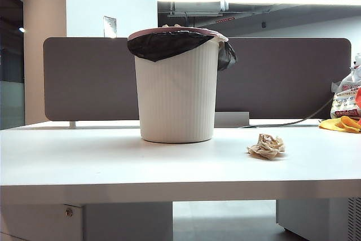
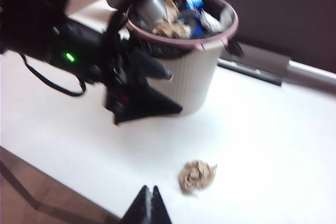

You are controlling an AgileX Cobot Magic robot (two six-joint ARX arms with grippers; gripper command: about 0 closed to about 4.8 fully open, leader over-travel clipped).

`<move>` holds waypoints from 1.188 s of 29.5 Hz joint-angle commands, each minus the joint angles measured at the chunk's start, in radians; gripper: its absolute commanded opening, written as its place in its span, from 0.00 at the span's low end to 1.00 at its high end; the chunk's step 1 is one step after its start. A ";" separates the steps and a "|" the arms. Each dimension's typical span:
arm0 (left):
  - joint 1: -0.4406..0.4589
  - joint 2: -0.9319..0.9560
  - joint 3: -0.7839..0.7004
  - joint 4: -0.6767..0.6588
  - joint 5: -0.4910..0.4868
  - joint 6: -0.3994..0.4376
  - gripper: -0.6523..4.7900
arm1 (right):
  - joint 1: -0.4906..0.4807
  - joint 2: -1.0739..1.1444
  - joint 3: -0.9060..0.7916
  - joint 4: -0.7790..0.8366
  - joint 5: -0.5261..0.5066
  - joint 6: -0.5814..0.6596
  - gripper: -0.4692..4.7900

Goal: Pick up all the trash on the table and put it in the trash can.

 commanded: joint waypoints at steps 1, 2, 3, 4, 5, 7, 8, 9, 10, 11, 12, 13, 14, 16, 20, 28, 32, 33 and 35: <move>-0.045 0.058 -0.011 0.012 -0.088 -0.017 1.00 | 0.001 -0.066 -0.089 0.016 0.005 0.057 0.08; -0.055 0.082 -0.011 0.012 -0.095 -0.031 1.00 | 0.001 -0.085 -0.123 0.023 0.002 0.069 0.08; -0.064 0.110 -0.011 0.014 -0.099 -0.047 1.00 | 0.001 -0.108 -0.166 0.031 -0.002 0.083 0.08; -0.071 0.133 -0.011 0.021 -0.100 -0.057 1.00 | 0.001 -0.124 -0.200 0.039 -0.002 0.094 0.08; -0.077 0.154 -0.011 0.026 -0.106 -0.064 1.00 | 0.001 -0.138 -0.234 0.045 -0.003 0.104 0.08; -0.091 0.204 -0.011 0.043 -0.121 -0.079 1.00 | 0.001 -0.164 -0.306 0.055 -0.018 0.113 0.08; -0.099 0.230 -0.011 0.048 -0.134 -0.085 1.00 | 0.001 -0.171 -0.334 0.060 -0.029 0.121 0.08; -0.103 0.249 -0.011 0.053 -0.151 -0.090 1.00 | 0.001 -0.178 -0.365 0.066 -0.032 0.132 0.08; -0.109 0.273 -0.011 0.060 -0.167 -0.096 1.00 | 0.001 -0.180 -0.386 0.071 -0.033 0.135 0.08; -0.112 0.292 -0.011 0.068 -0.193 -0.098 1.00 | 0.001 -0.184 -0.407 0.079 -0.033 0.137 0.08; -0.115 0.309 -0.011 0.076 -0.217 -0.100 1.00 | 0.002 -0.184 -0.418 0.087 -0.041 0.137 0.08; -0.115 0.330 -0.011 0.090 -0.246 -0.100 1.00 | 0.002 -0.184 -0.425 0.094 -0.058 0.137 0.08; -0.115 0.348 -0.011 0.101 -0.265 -0.100 1.00 | 0.002 -0.183 -0.427 0.101 -0.068 0.137 0.08; -0.114 0.384 -0.009 0.132 -0.282 -0.100 1.00 | 0.002 -0.183 -0.427 0.118 -0.085 0.137 0.08; -0.111 0.439 -0.006 0.175 -0.283 -0.100 1.00 | 0.001 -0.183 -0.427 0.134 -0.096 0.142 0.08; -0.108 0.500 -0.006 0.203 -0.304 -0.100 1.00 | 0.002 -0.184 -0.427 0.135 -0.111 0.159 0.08; -0.107 0.504 -0.006 0.203 -0.308 -0.100 0.70 | 0.002 -0.184 -0.427 0.136 -0.115 0.159 0.08; -0.107 0.504 -0.006 0.205 -0.308 -0.100 0.48 | 0.002 -0.184 -0.427 0.136 -0.114 0.159 0.08; -0.107 0.504 -0.003 0.213 -0.308 -0.100 0.09 | 0.001 -0.184 -0.426 0.136 -0.114 0.159 0.08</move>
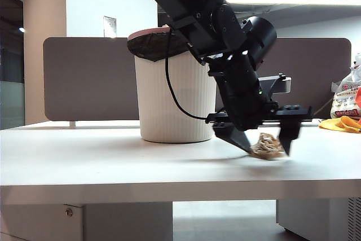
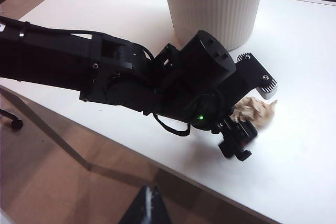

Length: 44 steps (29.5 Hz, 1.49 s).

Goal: Pick up all the trash on the table and put it in the trash can.

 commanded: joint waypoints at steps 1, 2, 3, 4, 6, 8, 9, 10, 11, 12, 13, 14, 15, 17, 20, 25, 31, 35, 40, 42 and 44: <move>0.002 -0.002 0.007 0.026 -0.002 -0.003 0.12 | 0.001 -0.001 0.007 0.018 -0.005 0.003 0.08; 0.002 -0.002 0.007 0.034 -0.002 -0.003 0.11 | 0.001 -0.001 0.007 0.018 -0.005 0.003 0.08; 0.002 -0.002 0.007 0.043 -0.002 -0.003 0.11 | 0.001 -0.001 0.009 0.018 -0.004 0.003 0.08; 0.003 -0.003 0.008 0.050 -0.002 -0.003 0.11 | 0.001 -0.001 0.011 0.018 -0.001 0.001 0.08; 0.005 -0.013 0.016 0.047 -0.002 -0.003 0.11 | 0.001 -0.001 0.012 0.031 0.005 -0.002 0.08; 0.010 -0.031 0.029 0.047 0.001 -0.003 0.11 | 0.001 -0.001 0.012 0.048 0.007 -0.003 0.08; 0.011 -0.045 0.038 0.047 0.001 -0.001 0.11 | 0.001 -0.001 0.012 0.057 0.007 -0.004 0.08; 0.014 -0.060 0.049 0.048 0.000 0.006 0.11 | 0.000 -0.001 0.012 0.066 0.007 -0.004 0.08; 0.018 -0.076 0.065 0.051 0.000 0.014 0.11 | 0.000 -0.001 0.012 0.075 0.006 -0.004 0.08; 0.019 -0.090 0.079 0.051 0.000 0.022 0.11 | 0.001 -0.001 0.014 0.085 0.006 -0.004 0.08; 0.025 -0.111 0.099 0.048 0.002 0.027 0.11 | 0.000 -0.001 0.019 0.090 0.007 -0.004 0.08; 0.026 -0.131 0.113 0.043 0.000 0.028 0.11 | 0.000 -0.001 0.026 0.097 0.008 -0.006 0.08; 0.027 -0.154 0.123 0.040 0.000 0.035 0.11 | 0.001 -0.001 0.036 0.111 0.011 -0.008 0.08; 0.037 -0.215 0.143 0.042 0.001 0.067 0.11 | 0.000 -0.001 0.052 0.146 0.026 -0.028 0.08; 0.040 -0.296 0.174 0.061 0.000 0.132 0.11 | 0.000 0.006 0.082 0.215 0.067 -0.057 0.08; 0.085 -0.396 0.261 0.068 0.005 0.221 0.11 | 0.000 0.082 0.148 0.343 0.063 -0.071 0.08; 0.217 -0.423 0.351 0.062 0.011 0.224 0.11 | 0.000 0.281 0.293 0.468 -0.029 -0.125 0.08; 0.331 -0.415 0.356 0.064 0.112 0.176 0.11 | 0.000 0.405 0.400 0.507 -0.045 -0.125 0.08; 0.430 -0.356 0.356 0.071 0.235 0.136 0.11 | 0.001 0.521 0.494 0.530 -0.103 -0.124 0.08; 0.453 -0.330 0.356 0.071 0.301 0.126 0.11 | 0.002 0.548 0.509 0.535 -0.103 -0.124 0.08; 0.464 -0.299 0.356 0.069 0.369 0.113 0.11 | 0.002 0.563 0.509 0.543 -0.103 -0.124 0.08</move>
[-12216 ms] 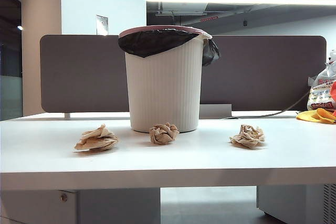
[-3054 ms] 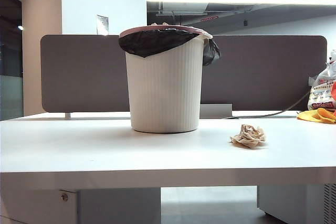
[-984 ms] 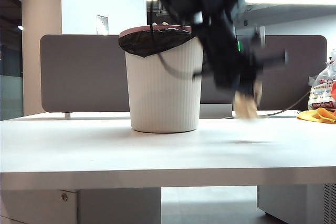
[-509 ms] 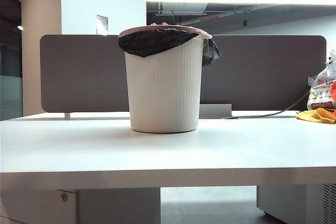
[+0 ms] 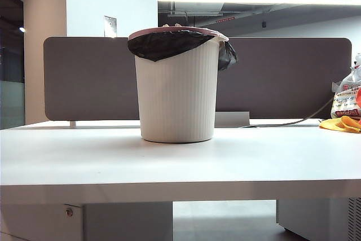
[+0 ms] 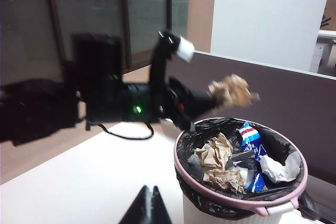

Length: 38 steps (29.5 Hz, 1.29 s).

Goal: Pick up all the trash on the table and put it in the trash can.

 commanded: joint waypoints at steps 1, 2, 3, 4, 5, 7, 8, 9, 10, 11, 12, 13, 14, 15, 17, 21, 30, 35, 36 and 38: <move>0.010 0.041 0.002 0.001 0.145 -0.022 0.11 | 0.001 0.020 0.004 0.019 -0.003 -0.002 0.08; 0.015 0.049 0.002 -0.007 0.172 -0.021 0.12 | 0.001 0.026 0.004 0.017 -0.003 -0.001 0.08; 0.016 0.055 0.002 -0.016 0.182 -0.021 0.15 | 0.001 0.031 0.004 0.014 -0.003 -0.001 0.08; 0.016 0.057 0.002 -0.026 0.181 -0.021 0.25 | 0.001 0.034 0.004 0.011 -0.002 -0.001 0.08; 0.016 0.057 0.002 -0.038 0.169 -0.018 0.48 | 0.001 0.036 0.004 0.010 0.002 -0.001 0.08; 0.015 0.058 0.002 -0.039 0.122 -0.015 1.00 | 0.001 0.036 0.004 0.010 0.008 -0.002 0.08; 0.011 0.058 0.002 -0.034 0.090 -0.014 1.00 | 0.001 0.036 0.004 0.012 0.012 -0.002 0.08; 0.011 0.058 0.002 -0.028 0.064 -0.014 1.00 | 0.001 0.036 0.004 0.013 0.021 -0.002 0.08; 0.011 0.058 0.002 -0.027 0.041 -0.014 1.00 | 0.001 0.035 0.004 0.011 0.030 -0.002 0.08; 0.011 0.058 0.002 -0.027 0.031 -0.014 1.00 | 0.000 0.035 0.004 0.008 0.034 -0.002 0.08; 0.012 0.058 0.002 -0.029 0.031 -0.014 1.00 | 0.000 0.035 0.004 0.003 0.034 -0.002 0.08; 0.013 0.058 0.002 -0.032 0.031 -0.015 1.00 | -0.001 0.036 0.004 -0.003 0.038 -0.002 0.08; 0.013 0.057 0.002 -0.037 0.031 -0.016 1.00 | -0.001 0.035 0.004 -0.015 0.059 -0.002 0.08; 0.013 0.056 0.002 -0.040 0.031 -0.015 1.00 | -0.001 0.036 0.004 -0.029 0.078 -0.002 0.08; 0.013 0.055 0.002 -0.040 0.031 -0.015 1.00 | -0.001 0.036 0.004 -0.064 0.098 -0.002 0.08; 0.012 0.054 0.002 -0.051 0.030 -0.018 1.00 | -0.001 0.035 0.004 -0.120 0.101 -0.002 0.08; 0.013 0.026 0.002 -0.196 0.076 -0.054 1.00 | 0.000 0.034 0.004 -0.209 0.093 -0.002 0.08; 0.034 0.002 0.002 -0.106 0.291 -0.267 1.00 | 0.000 0.030 0.004 -0.223 0.089 -0.002 0.08; 0.039 0.002 0.002 -0.067 0.330 -0.341 1.00 | 0.000 0.029 0.004 -0.222 0.082 -0.002 0.08; 0.056 0.002 0.002 -0.015 0.348 -0.439 1.00 | 0.000 0.027 0.004 -0.221 0.068 -0.002 0.08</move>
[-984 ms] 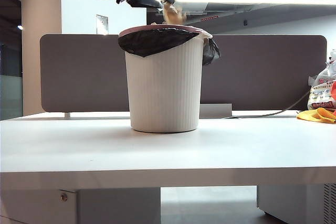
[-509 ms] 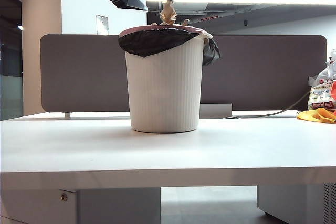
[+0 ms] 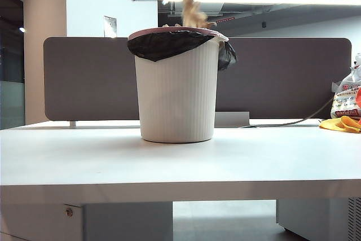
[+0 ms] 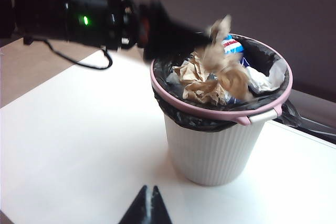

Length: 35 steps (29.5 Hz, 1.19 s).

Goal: Pick up all the trash on the table and put it in the trash can.

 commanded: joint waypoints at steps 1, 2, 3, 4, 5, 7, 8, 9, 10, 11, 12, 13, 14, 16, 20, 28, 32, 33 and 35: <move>0.027 0.001 0.004 0.105 0.052 -0.202 1.00 | 0.001 -0.011 0.005 0.014 -0.021 -0.002 0.08; 0.027 0.001 0.004 0.107 0.031 -0.201 1.00 | 0.001 -0.012 0.005 0.014 -0.022 -0.001 0.08; 0.032 0.001 0.004 0.108 -0.012 -0.200 1.00 | 0.001 -0.016 0.005 0.014 -0.022 -0.001 0.08; 0.034 0.002 0.004 0.109 -0.057 -0.198 1.00 | 0.002 -0.018 0.005 0.014 -0.022 -0.001 0.08; 0.034 0.003 0.004 0.109 -0.109 -0.189 1.00 | 0.002 -0.020 0.005 0.014 -0.022 -0.002 0.08; 0.034 0.004 0.004 0.118 -0.201 -0.169 1.00 | 0.003 -0.026 0.005 0.014 -0.022 -0.001 0.08; 0.034 0.005 0.004 0.126 -0.225 -0.169 1.00 | 0.004 -0.028 0.005 0.013 -0.022 -0.001 0.08; 0.034 0.005 0.004 0.135 -0.237 -0.170 1.00 | 0.003 -0.030 0.005 0.012 -0.022 -0.001 0.08; 0.034 0.006 0.004 0.145 -0.239 -0.169 1.00 | 0.003 -0.031 0.005 0.012 -0.022 -0.002 0.08; 0.034 0.007 0.004 0.154 -0.251 -0.169 1.00 | 0.003 -0.032 0.005 0.013 -0.022 -0.002 0.08; 0.034 0.008 0.004 0.164 -0.278 -0.170 1.00 | 0.003 -0.033 0.005 0.014 -0.022 -0.002 0.08; 0.034 0.008 0.004 0.170 -0.307 -0.170 1.00 | 0.003 -0.033 0.005 0.014 -0.022 -0.002 0.08; 0.034 0.008 0.004 0.172 -0.330 -0.170 1.00 | 0.003 -0.033 0.005 0.014 -0.022 -0.002 0.08; 0.034 0.008 0.004 0.170 -0.343 -0.170 1.00 | 0.003 -0.033 0.005 0.013 -0.024 -0.002 0.08; 0.034 0.013 0.003 0.154 -0.318 -0.170 0.75 | 0.003 -0.033 0.005 0.013 -0.044 -0.002 0.08; 0.034 0.003 0.004 0.161 -0.175 -0.147 0.87 | 0.003 -0.037 0.005 -0.006 -0.040 -0.013 0.08; 0.033 0.002 0.004 0.196 -0.195 -0.095 0.87 | 0.003 -0.039 0.005 -0.008 -0.040 -0.013 0.08; 0.033 0.006 0.004 0.200 -0.196 -0.090 0.88 | 0.003 -0.039 0.005 -0.008 -0.041 -0.013 0.08; 0.033 0.016 0.004 0.194 -0.196 -0.092 1.00 | 0.003 -0.040 0.005 -0.009 -0.041 -0.013 0.08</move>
